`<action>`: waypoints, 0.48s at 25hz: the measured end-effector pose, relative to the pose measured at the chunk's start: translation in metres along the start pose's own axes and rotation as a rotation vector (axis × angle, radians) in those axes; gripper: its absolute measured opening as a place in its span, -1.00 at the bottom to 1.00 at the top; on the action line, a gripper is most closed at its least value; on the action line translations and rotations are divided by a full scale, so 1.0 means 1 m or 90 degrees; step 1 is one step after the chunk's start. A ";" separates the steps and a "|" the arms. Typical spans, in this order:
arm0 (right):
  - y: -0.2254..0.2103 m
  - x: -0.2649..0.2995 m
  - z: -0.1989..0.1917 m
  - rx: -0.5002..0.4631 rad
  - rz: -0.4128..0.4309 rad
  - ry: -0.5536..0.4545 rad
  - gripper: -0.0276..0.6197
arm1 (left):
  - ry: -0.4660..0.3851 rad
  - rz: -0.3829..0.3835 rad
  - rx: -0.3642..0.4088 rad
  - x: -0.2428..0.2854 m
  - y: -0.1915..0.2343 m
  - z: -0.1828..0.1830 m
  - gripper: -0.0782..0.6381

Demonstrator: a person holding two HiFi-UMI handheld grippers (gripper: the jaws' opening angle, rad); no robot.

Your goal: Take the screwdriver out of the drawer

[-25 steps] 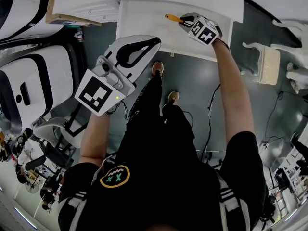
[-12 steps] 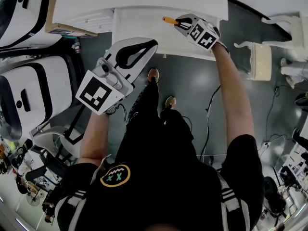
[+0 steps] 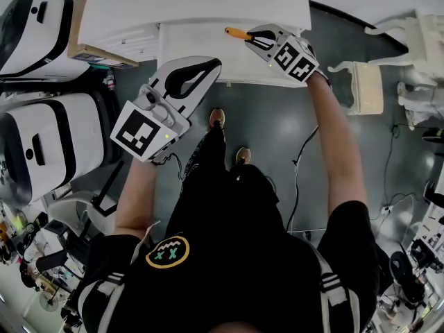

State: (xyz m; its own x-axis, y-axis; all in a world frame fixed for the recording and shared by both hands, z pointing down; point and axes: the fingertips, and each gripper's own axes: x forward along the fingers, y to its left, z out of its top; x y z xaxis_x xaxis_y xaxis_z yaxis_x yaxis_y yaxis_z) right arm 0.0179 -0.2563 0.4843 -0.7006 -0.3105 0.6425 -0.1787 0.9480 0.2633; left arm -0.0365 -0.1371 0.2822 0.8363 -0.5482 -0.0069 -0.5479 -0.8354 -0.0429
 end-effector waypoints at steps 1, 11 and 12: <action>0.002 -0.009 0.007 -0.003 -0.005 -0.009 -0.62 | -0.002 0.000 0.004 0.000 -0.004 0.004 -0.73; 0.040 -0.094 0.053 -0.039 -0.040 -0.081 -0.62 | -0.011 0.019 0.036 -0.005 -0.054 0.028 -0.73; 0.045 -0.102 0.056 -0.039 -0.043 -0.090 -0.62 | -0.011 0.021 0.039 -0.005 -0.060 0.030 -0.73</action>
State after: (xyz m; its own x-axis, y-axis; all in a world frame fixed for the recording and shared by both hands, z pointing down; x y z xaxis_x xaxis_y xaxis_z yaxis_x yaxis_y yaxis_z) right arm 0.0426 -0.1783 0.3903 -0.7790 -0.3570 0.5155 -0.1892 0.9176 0.3496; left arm -0.0077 -0.0831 0.2550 0.8179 -0.5748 -0.0259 -0.5741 -0.8122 -0.1038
